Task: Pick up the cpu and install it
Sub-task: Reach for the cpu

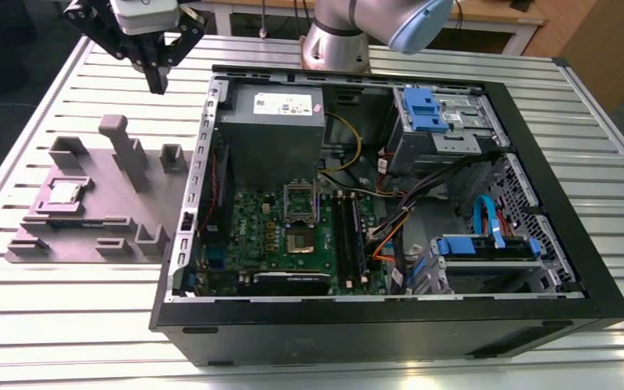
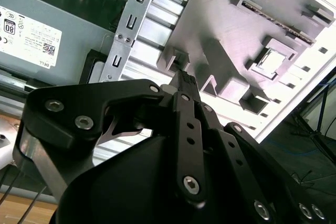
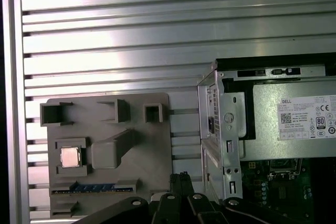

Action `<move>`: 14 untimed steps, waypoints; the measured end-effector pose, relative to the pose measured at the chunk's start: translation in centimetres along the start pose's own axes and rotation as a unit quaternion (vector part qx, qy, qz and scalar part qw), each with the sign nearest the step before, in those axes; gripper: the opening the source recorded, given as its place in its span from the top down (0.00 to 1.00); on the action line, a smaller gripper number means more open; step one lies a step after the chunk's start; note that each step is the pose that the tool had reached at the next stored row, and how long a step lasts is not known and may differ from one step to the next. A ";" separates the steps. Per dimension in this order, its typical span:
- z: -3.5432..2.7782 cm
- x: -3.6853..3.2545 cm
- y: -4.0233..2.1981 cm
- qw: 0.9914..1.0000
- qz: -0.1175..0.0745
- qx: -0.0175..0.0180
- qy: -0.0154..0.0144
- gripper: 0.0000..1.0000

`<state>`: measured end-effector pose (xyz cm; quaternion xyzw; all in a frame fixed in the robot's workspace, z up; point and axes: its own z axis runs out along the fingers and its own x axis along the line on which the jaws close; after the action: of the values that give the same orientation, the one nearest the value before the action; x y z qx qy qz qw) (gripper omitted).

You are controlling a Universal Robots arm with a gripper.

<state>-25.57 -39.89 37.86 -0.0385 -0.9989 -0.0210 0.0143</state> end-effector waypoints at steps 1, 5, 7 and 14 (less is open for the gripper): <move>0.00 0.00 0.00 1.000 0.000 0.000 0.000 0.90; 0.02 0.01 0.00 1.000 0.000 0.000 0.000 0.90; 0.02 0.02 0.00 1.000 0.000 0.000 0.000 0.90; 0.66 0.62 -0.08 1.000 0.000 0.000 0.000 0.90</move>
<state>-26.21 -39.89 37.22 -0.0384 -0.9989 -0.0210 0.0143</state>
